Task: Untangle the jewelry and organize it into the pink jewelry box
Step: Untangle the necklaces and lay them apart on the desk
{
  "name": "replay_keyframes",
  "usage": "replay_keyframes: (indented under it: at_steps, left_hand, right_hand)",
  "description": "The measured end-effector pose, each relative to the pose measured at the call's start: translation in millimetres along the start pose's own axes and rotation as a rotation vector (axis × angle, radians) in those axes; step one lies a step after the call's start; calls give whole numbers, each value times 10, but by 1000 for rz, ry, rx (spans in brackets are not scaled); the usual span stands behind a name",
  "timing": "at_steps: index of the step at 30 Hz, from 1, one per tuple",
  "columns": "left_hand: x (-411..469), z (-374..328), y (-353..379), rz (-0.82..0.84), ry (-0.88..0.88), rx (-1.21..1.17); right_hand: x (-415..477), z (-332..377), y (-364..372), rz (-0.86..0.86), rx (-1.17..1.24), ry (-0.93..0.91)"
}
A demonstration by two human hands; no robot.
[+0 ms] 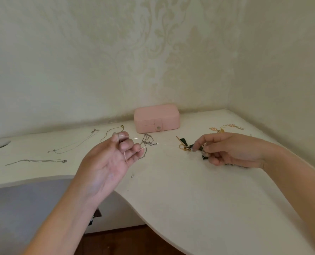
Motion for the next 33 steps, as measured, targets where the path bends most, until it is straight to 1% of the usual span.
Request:
replay_keyframes:
  at_steps: [1, 3, 4, 5, 6, 8, 10, 12, 14, 15, 16, 17, 19, 21, 23, 25, 28, 30, 33]
  left_hand:
    - [31, 16, -13, 1, -29, -77]
    - [51, 93, 86, 62, -199, -316]
    - [51, 121, 49, 32, -273, -339]
    - [21, 152, -39, -22, -335, -311]
    - [-17, 201, -115, -42, -382, -286]
    - [-75, 302, -150, -3, -485, -318]
    - [-83, 338, -163, 30, -532, -352]
    - [-51, 344, -255, 21, -528, -354]
    - [-19, 274, -248, 61, -517, -440]
    - [16, 223, -280, 43, -509, -474]
    - [65, 166, -275, 14, -452, -445]
    - [128, 133, -279, 21, -387, -391]
    - [194, 15, -395, -84, -253, -135]
    - [231, -86, -354, -118, -208, 48]
    - [298, -145, -236, -108, -214, 136]
    - [392, -204, -31, -26, -247, 277]
    - [583, -325, 366, 211, -282, 445]
    - [689, -368, 614, 350, -317, 485]
    - [755, -345, 938, 499, -374, 511]
  right_hand:
    - [-4, 3, 32, 30, -23, -1]
    - [-27, 20, 91, 78, -62, -7]
    - [-41, 28, 111, 98, -62, -9]
    - [-57, 40, 127, 118, -49, -12]
    - [-69, 52, 140, 139, -26, -16]
    - [-84, 78, 155, 168, 31, -25]
    - [-80, 80, 136, 160, 59, -20]
    - [-63, 62, 115, 139, 30, -10]
    - [-66, 57, 151, 156, -14, -6]
    - [-72, 56, 199, 181, -30, -1]
    - [-77, 57, 259, 211, -41, 3]
    - [-79, 58, 321, 242, -47, 6]
    - [-63, 59, 412, 286, -28, 2]
    - [-34, 49, 449, 311, 30, 0]
    - [-13, 40, 475, 333, 67, -2]
    - [-5, 29, 521, 353, 23, -4]
    - [0, -35, 568, 352, -120, 41]
    - [3, -51, 545, 333, -148, 60]
    - [-13, -15, 491, 299, -107, 42]
Point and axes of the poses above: each hand's wrist, its own x-axis towards the middle knuckle, its own y-axis out of the palm, z = x × y, the point moved 9 cm from there along x, towards the middle knuckle, and after that the axes turned 14 degrees about y, right-handed, at the moved point
